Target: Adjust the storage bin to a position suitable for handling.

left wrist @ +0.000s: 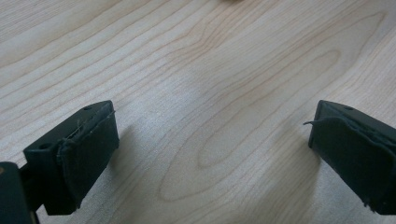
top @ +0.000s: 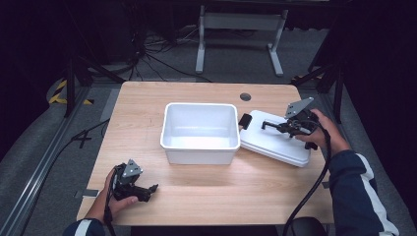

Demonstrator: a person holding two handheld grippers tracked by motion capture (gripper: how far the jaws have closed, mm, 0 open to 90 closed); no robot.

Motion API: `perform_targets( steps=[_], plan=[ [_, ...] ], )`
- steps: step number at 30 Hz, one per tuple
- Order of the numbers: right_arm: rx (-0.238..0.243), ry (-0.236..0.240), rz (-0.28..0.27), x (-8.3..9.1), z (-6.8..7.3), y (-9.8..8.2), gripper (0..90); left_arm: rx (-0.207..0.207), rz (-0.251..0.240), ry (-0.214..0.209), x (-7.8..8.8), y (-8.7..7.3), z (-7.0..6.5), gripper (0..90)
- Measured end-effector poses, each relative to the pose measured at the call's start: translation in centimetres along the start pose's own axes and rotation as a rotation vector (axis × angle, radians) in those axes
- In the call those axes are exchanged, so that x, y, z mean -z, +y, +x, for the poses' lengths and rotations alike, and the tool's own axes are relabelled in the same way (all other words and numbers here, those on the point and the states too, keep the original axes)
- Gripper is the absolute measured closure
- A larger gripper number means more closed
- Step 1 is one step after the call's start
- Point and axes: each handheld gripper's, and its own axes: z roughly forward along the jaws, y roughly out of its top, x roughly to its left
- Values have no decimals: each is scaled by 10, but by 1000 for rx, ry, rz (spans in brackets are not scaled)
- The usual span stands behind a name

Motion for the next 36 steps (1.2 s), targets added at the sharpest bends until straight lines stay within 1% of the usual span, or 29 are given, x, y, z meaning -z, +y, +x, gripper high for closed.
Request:
perform_targets(
  steps=[4,6,14,19,20,28,32,33,34,36],
  plan=[
    [0,8,3,-6,0,-2,841,0,-2,1,0,0,0,20],
    [-11,15,2,-10,0,-3,840,-1,-1,1,0,0,0,20],
    [-41,13,0,-18,-3,-8,839,0,-2,1,0,0,0,21],
    [-52,8,8,-24,-4,-10,837,-7,2,-2,0,0,0,21],
    [-58,13,9,-25,-5,-11,836,-9,1,-3,0,0,0,21],
    [-78,3,48,-33,-5,-15,827,-7,2,-2,0,0,0,21],
    [-100,-5,30,-35,-6,-16,820,-11,1,-4,0,0,1,20],
    [-101,-8,30,-35,-6,-16,815,6,-1,-11,0,0,0,21],
    [-101,-8,30,-35,-6,-16,815,6,-1,-11,0,0,0,20],
    [-117,-9,5,-34,-5,-17,804,10,0,-17,-1,0,-1,20]
  ],
)
